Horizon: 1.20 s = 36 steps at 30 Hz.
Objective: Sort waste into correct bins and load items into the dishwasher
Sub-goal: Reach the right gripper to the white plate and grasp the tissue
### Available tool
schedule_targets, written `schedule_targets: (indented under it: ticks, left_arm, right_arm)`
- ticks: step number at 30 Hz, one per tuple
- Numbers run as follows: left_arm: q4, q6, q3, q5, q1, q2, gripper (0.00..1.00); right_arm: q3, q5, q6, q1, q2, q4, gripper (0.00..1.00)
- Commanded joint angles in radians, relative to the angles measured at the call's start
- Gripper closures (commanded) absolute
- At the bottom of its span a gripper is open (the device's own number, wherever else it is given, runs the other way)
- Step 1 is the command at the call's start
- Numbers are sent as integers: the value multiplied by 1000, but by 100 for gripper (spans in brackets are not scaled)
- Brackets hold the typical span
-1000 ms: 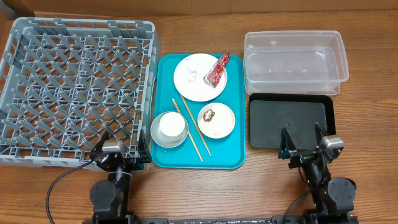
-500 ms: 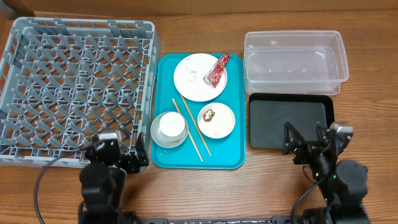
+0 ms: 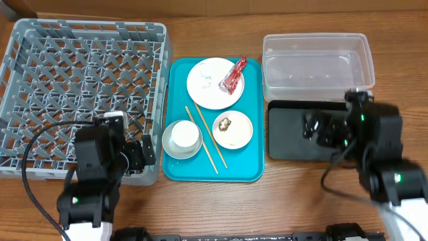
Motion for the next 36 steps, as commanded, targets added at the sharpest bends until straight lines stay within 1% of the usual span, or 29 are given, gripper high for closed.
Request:
schedule_targets:
  ticks: [1, 6, 9, 13, 17, 21, 25, 28, 36]
  left_arm:
    - [-16, 12, 38, 5, 4, 24, 0]
    - [-26, 9, 38, 5, 4, 27, 0]
    - [-26, 9, 38, 3, 4, 27, 0]
    - [-23, 8, 38, 3, 4, 27, 0]
    - [-23, 9, 38, 3, 4, 27, 0]
    - [-23, 9, 38, 3, 4, 27, 0]
    - [-23, 9, 38, 3, 4, 27, 0]
    - [-23, 9, 38, 3, 4, 27, 0]
    - [-23, 9, 38, 4, 4, 27, 0]
  right_arm:
    - [107, -57, 0, -6, 92, -14, 0]
    - [132, -155, -11, 5, 185, 82, 0]
    - [183, -158, -35, 36, 248, 63, 1]
    - [328, -125, -63, 95, 373, -6, 0]
    - [511, -120, -144, 169, 531, -84, 0]
    - [670, -7, -188, 253, 678, -101, 1]
    - [760, 26, -261, 319, 798, -19, 0]
    - [761, 27, -283, 362, 868, 90, 0]
    - [761, 27, -283, 435, 1045, 285, 0]
